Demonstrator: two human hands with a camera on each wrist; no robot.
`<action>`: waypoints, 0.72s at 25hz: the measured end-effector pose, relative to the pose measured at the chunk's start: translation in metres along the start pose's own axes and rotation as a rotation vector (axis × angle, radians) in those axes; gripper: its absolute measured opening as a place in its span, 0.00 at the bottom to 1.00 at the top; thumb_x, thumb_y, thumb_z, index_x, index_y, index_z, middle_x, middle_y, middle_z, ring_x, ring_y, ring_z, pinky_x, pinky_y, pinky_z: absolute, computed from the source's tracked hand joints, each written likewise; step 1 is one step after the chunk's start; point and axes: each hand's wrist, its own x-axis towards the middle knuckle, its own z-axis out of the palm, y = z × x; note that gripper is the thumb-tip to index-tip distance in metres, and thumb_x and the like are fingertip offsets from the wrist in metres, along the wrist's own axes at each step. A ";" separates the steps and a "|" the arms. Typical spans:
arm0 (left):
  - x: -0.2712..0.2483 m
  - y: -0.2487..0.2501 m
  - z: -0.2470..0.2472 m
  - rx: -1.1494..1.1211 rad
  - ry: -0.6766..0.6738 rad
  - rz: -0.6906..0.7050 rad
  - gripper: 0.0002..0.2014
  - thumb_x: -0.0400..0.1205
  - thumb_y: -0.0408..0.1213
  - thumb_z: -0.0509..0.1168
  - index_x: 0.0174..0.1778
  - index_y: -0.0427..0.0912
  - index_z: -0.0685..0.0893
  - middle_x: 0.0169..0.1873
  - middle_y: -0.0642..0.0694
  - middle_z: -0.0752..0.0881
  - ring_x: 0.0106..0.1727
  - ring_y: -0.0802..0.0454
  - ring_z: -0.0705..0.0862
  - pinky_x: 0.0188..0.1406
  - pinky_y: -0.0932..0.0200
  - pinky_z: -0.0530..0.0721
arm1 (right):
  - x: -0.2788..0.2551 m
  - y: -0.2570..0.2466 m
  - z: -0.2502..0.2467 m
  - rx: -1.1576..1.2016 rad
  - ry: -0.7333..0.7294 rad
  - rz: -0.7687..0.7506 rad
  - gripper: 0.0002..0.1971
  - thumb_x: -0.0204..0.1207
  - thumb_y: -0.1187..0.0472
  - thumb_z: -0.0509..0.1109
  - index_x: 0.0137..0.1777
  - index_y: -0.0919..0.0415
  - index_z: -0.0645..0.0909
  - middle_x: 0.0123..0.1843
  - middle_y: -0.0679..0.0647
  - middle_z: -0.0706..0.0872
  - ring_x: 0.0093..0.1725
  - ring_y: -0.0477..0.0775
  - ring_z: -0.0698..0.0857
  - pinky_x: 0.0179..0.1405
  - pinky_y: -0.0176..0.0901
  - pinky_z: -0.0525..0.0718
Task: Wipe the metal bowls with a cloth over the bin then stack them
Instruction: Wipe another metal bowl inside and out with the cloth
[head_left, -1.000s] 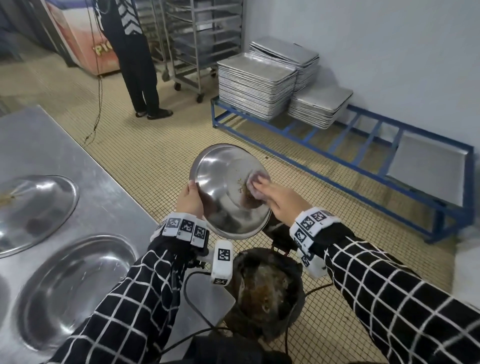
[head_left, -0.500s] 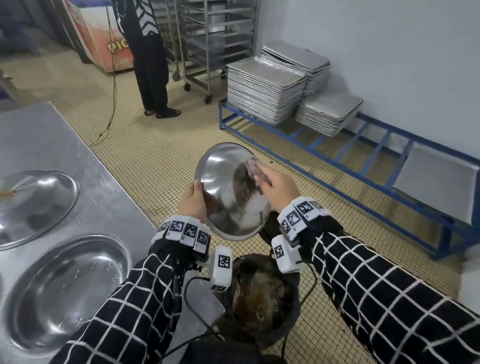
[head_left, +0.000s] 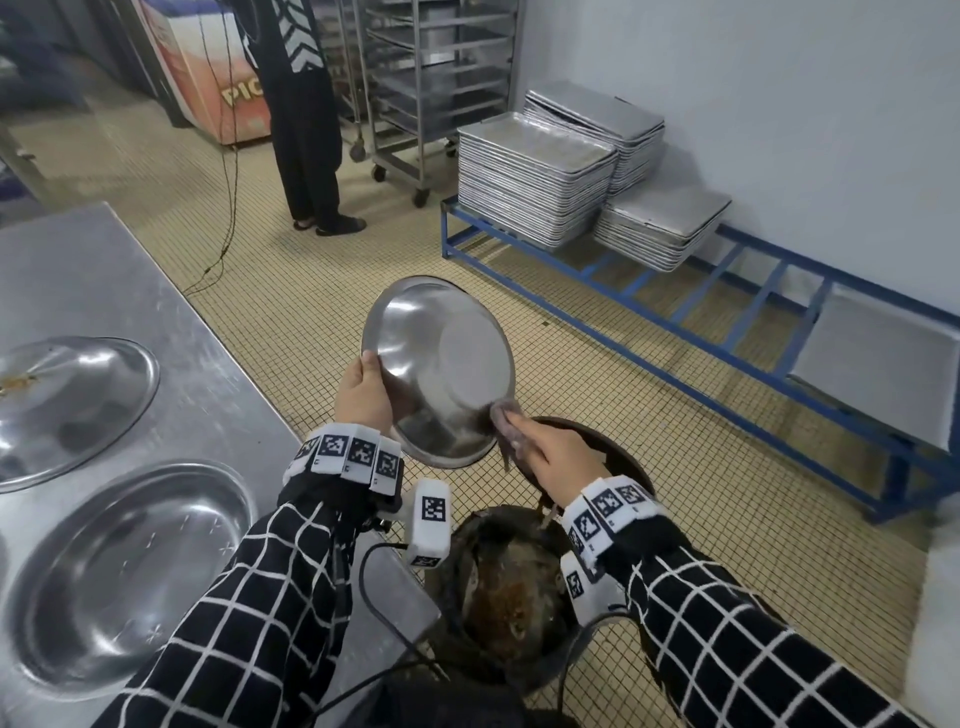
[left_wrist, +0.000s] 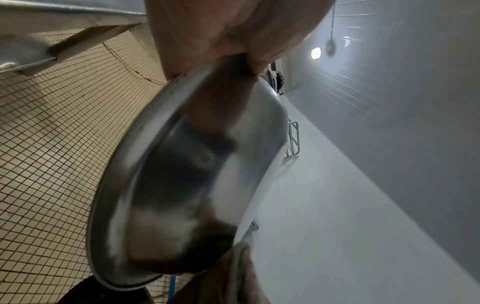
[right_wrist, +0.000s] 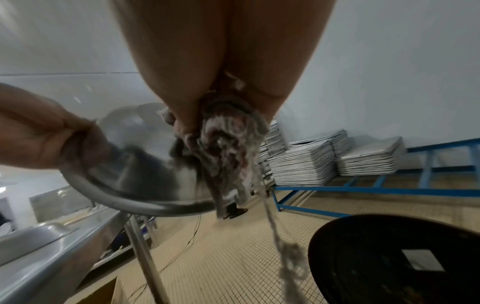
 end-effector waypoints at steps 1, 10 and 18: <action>-0.002 -0.001 0.001 0.004 0.006 0.007 0.15 0.89 0.47 0.52 0.41 0.48 0.78 0.47 0.45 0.83 0.55 0.43 0.82 0.65 0.45 0.78 | -0.003 0.001 0.002 0.069 0.059 0.077 0.22 0.86 0.60 0.58 0.79 0.48 0.68 0.56 0.49 0.86 0.53 0.43 0.85 0.43 0.21 0.78; -0.041 0.005 0.008 0.064 -0.129 0.116 0.14 0.89 0.46 0.52 0.56 0.45 0.81 0.51 0.46 0.84 0.54 0.47 0.81 0.57 0.52 0.78 | 0.016 -0.034 0.001 0.087 0.220 -0.109 0.24 0.85 0.56 0.59 0.81 0.49 0.63 0.76 0.53 0.74 0.72 0.52 0.76 0.70 0.51 0.78; -0.061 0.032 0.010 -0.061 -0.189 0.195 0.13 0.88 0.48 0.54 0.41 0.54 0.81 0.44 0.49 0.86 0.52 0.47 0.84 0.59 0.49 0.81 | 0.024 -0.040 0.012 -0.030 0.568 -0.122 0.30 0.85 0.47 0.42 0.84 0.54 0.41 0.86 0.52 0.41 0.84 0.49 0.38 0.84 0.53 0.42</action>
